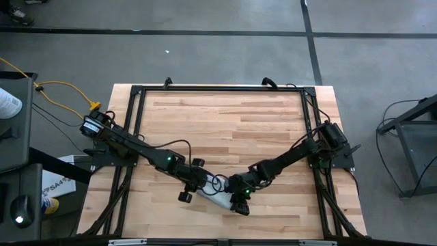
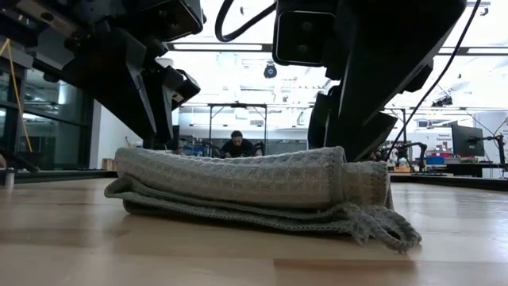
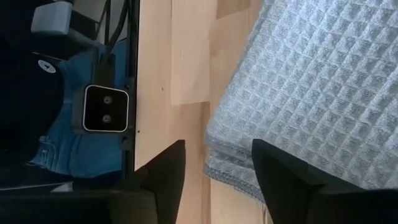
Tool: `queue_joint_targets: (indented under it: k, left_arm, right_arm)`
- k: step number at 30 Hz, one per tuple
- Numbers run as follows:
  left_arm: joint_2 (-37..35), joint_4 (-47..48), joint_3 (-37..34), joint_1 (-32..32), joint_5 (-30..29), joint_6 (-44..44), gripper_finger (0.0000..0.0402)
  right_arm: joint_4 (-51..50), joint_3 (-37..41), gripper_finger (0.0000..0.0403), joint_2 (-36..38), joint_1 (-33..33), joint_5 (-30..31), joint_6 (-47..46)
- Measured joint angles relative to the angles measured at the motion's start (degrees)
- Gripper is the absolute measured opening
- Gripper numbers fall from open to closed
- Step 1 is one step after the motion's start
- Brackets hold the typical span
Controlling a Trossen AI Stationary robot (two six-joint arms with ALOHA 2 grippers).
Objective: Fold microfiber towels
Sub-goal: Fold the gray towel
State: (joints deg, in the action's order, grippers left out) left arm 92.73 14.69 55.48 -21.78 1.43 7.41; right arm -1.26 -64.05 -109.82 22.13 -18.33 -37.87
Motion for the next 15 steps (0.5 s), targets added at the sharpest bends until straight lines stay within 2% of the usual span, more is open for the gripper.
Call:
queue_joint_targets:
  k: [15]
  left_arm:
    - [-6.02,2.13,0.0,0.02,-5.17,-3.11,0.0093]
  right_arm:
    - [0.24,-0.02,0.0186,0.09,-2.47,-7.08,-1.03]
